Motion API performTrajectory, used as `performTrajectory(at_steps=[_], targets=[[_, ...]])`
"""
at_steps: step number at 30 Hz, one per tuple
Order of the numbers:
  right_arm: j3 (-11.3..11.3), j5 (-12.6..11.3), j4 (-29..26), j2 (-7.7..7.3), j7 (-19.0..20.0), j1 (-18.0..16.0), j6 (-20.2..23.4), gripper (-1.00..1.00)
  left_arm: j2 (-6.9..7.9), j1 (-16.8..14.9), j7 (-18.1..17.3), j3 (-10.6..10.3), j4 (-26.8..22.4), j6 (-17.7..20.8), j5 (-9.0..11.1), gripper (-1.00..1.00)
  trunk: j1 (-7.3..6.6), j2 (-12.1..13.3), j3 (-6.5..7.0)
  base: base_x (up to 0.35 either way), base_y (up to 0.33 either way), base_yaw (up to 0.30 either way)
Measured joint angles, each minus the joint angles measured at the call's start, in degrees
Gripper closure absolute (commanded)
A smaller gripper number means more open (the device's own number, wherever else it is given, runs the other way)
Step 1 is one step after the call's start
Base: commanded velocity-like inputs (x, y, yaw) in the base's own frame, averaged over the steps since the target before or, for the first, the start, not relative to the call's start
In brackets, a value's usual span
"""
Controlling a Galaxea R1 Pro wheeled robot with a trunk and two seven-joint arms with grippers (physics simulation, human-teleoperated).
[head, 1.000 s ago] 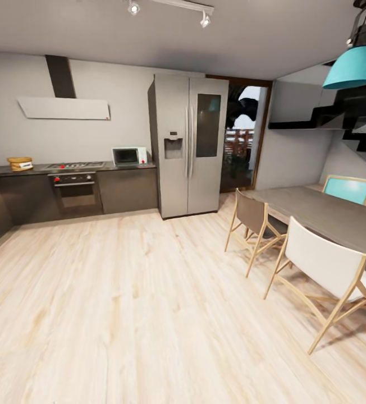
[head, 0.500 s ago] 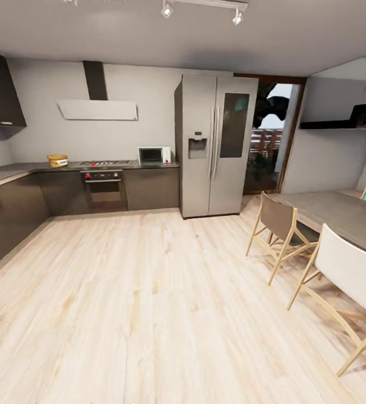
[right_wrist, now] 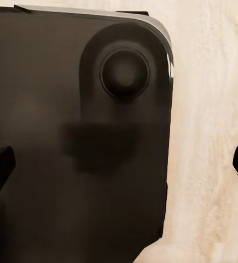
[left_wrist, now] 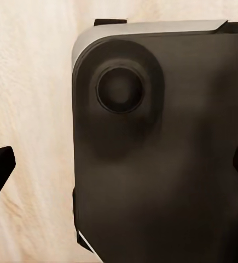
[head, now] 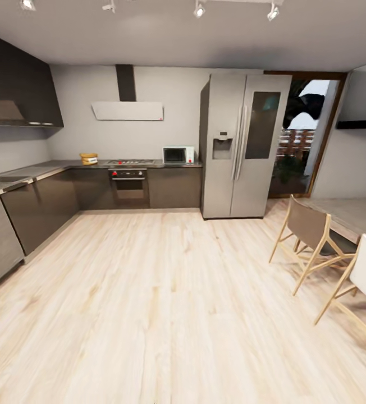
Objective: In the kitchen, take the popcorn bag from the countertop, put it into the microwave, and heat it until the popcorn is cooked so the cooked popcorn ends up inside the bag.
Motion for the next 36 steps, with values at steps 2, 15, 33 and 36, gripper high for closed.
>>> performTrajectory(at_steps=[2, 15, 33, 36], targets=[[0.00, 0.00, 0.00, 0.00, 0.00, -0.01, 0.00, -1.00, 0.00, 0.00, 0.00, 0.00, 0.00, 0.00, 0.00, -1.00, 0.00, 0.00, 0.00, 0.000, 0.000, 0.273], [0.02, -0.06, 0.00, -0.06, 0.49, 0.00, 0.07, -1.00, 0.00, 0.00, 0.00, -0.01, -0.01, 0.00, 0.00, -1.00, 0.00, 0.00, 0.00, 0.000, 0.000, 0.094], [0.10, -0.03, 0.00, -0.14, 0.04, 0.00, 0.10, -1.00, -0.06, 0.01, 0.00, 0.06, -0.01, 0.00, 0.07, -1.00, 0.00, 0.00, 0.00, 0.000, 0.000, 0.000], [0.17, 0.07, 0.00, -0.03, 0.04, 0.00, 0.14, -1.00, -0.28, 0.02, 0.00, 0.04, -0.01, 0.00, 0.17, -1.00, 0.00, 0.00, 0.00, 0.000, 0.000, 0.000]])
